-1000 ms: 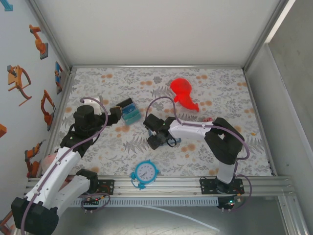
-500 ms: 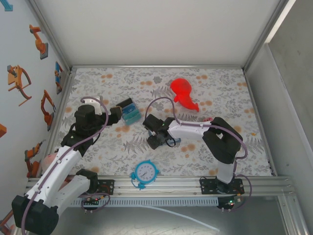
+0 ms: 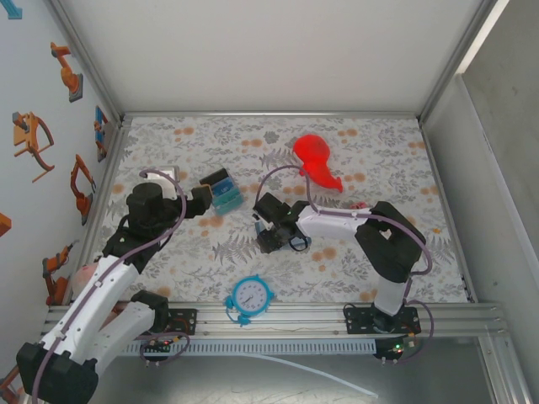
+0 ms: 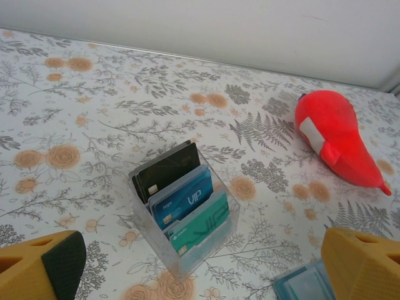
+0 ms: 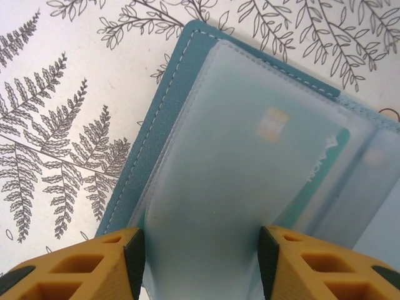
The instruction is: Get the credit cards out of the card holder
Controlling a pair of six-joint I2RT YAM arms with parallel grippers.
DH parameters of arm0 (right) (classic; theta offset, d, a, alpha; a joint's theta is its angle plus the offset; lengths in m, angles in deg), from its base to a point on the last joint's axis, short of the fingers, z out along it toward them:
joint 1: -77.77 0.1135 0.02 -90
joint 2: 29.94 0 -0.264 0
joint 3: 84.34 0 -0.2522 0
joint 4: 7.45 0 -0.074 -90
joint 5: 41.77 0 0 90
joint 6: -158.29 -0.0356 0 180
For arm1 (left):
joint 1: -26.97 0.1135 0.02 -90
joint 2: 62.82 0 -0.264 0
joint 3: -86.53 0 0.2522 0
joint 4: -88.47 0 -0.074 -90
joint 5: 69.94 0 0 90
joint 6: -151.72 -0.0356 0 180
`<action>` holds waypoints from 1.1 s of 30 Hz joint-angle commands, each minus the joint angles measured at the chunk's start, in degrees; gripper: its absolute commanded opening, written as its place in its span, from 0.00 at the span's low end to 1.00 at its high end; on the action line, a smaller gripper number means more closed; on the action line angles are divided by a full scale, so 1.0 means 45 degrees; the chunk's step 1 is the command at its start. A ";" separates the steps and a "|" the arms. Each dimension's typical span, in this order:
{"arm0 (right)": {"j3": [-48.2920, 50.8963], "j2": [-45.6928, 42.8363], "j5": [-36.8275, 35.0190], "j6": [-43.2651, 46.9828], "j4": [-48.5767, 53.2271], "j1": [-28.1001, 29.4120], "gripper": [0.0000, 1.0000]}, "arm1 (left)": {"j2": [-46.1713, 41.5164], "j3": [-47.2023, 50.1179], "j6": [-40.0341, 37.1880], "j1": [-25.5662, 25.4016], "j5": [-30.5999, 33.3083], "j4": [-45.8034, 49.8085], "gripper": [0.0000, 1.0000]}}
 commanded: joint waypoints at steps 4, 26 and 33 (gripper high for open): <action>0.0397 -0.0968 -0.0136 -0.0025 -0.0189 -0.0086 0.47 | -0.0204 -0.0394 -0.0416 -0.0685 0.0320 0.0046 0.97; 0.1720 -0.2537 -0.1869 -0.0732 -0.0638 -0.0589 0.39 | 0.0181 -0.0901 -0.0690 -0.1740 0.1122 -0.0064 0.97; 0.2226 -0.3197 -0.2246 -0.1052 -0.0773 -0.0823 0.38 | 0.0901 -0.1099 -0.1059 -0.2659 0.2023 -0.0118 0.97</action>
